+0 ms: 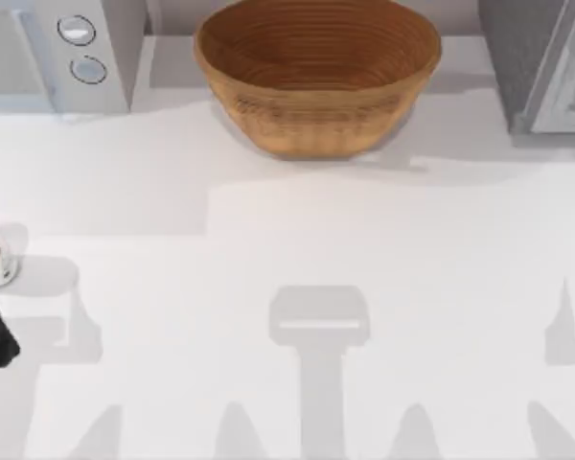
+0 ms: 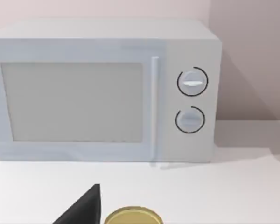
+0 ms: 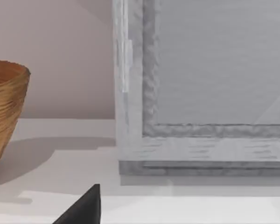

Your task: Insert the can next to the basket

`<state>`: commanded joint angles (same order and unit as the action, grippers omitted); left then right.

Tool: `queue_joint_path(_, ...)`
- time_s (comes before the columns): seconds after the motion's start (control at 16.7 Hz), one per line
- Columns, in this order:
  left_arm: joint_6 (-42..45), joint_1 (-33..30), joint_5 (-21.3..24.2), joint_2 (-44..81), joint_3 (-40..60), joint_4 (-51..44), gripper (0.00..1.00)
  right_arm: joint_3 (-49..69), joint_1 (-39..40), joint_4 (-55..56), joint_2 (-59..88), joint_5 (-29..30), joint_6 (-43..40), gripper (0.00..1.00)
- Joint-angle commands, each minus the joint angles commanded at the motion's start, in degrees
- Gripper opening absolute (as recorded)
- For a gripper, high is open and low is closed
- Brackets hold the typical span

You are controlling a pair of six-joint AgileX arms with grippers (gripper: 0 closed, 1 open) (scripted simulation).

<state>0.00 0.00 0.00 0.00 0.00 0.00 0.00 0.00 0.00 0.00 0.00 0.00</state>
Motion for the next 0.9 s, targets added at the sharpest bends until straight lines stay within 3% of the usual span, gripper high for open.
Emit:
queue_joint_path(0.42, 2.96, -0.20, -0.47, 7.58, 5.87, -4.59, 1.00, 0.00, 0.00, 0.00, 0.00, 0.00, 0.00, 1.00)
queue_joint_path(0.9, 17.59, 0.16, -3.27, 41.72, 28.68, -27.27, 1.00, 0.00, 0.00, 0.00, 0.00, 0.00, 0.00, 1.00)
